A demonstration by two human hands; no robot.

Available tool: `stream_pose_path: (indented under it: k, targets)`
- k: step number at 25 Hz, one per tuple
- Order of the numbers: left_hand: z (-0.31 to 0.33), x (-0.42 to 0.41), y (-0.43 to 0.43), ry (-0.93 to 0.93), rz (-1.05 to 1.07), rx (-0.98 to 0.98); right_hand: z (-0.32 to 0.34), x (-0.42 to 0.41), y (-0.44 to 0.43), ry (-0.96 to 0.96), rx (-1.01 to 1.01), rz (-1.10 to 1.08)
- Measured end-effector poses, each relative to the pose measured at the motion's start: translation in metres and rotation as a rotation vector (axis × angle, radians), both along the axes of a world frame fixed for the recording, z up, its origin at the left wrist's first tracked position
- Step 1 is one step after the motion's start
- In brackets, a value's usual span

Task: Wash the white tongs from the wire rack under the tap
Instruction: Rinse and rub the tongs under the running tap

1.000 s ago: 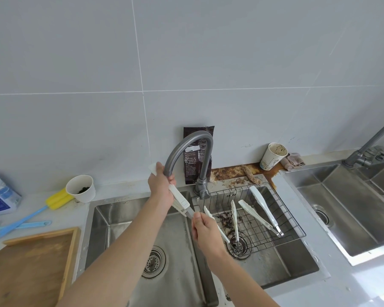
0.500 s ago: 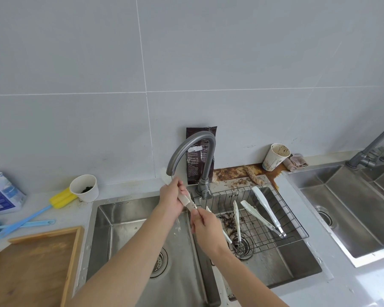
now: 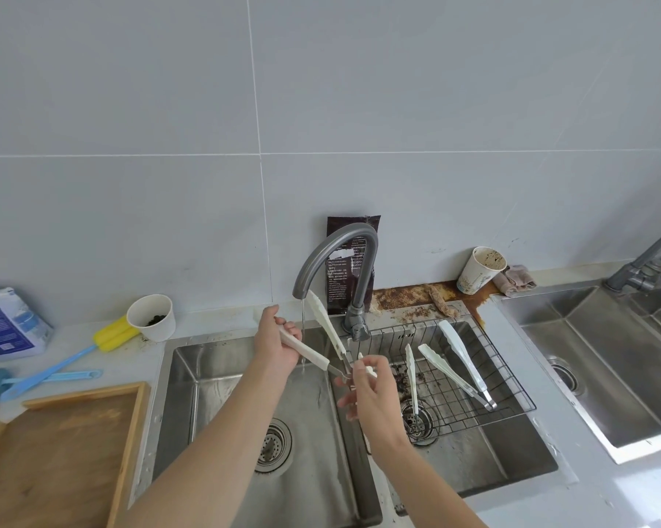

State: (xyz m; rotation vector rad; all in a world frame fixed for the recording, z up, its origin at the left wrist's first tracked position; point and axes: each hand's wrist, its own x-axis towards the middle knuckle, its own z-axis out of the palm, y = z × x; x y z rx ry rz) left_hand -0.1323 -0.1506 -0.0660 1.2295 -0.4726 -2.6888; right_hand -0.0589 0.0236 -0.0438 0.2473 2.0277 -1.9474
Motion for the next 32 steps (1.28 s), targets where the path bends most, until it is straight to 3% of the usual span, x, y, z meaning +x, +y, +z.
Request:
stream_pose_path:
  k: [4, 8, 13, 16, 18, 21, 28, 32]
  targets:
    - [-0.009, 0.008, -0.002, 0.042, 0.006, 0.035, 0.007, -0.007, 0.002, -0.383, -0.326, 0.027]
    - [-0.011, 0.009, 0.000, -0.011, 0.004, 0.001, 0.012, -0.008, 0.002, -0.501, -0.526, 0.119]
    - [-0.001, 0.001, 0.010, -0.341, -0.172, -0.488, 0.005, -0.009, -0.009, -0.210, -0.105, 0.196]
    - [0.006, -0.001, 0.023, -0.322, -0.295, -0.706, 0.000, -0.009, -0.015, -0.109, 0.074, 0.192]
    - [0.010, -0.003, 0.030, -0.173, -0.322, -0.707, -0.003, -0.008, -0.019, -0.065, 0.155, 0.213]
    - [0.004, -0.004, 0.037, -0.026, -0.287, -0.551, -0.004, -0.007, -0.025, -0.023, 0.196, 0.244]
    - [0.007, -0.025, 0.014, -0.084, -0.230, -0.517, -0.014, 0.010, -0.017, -0.037, 0.148, 0.287]
    - [0.006, -0.025, 0.025, -0.069, -0.288, -0.505, -0.011, -0.003, -0.025, -0.005, 0.087, 0.203]
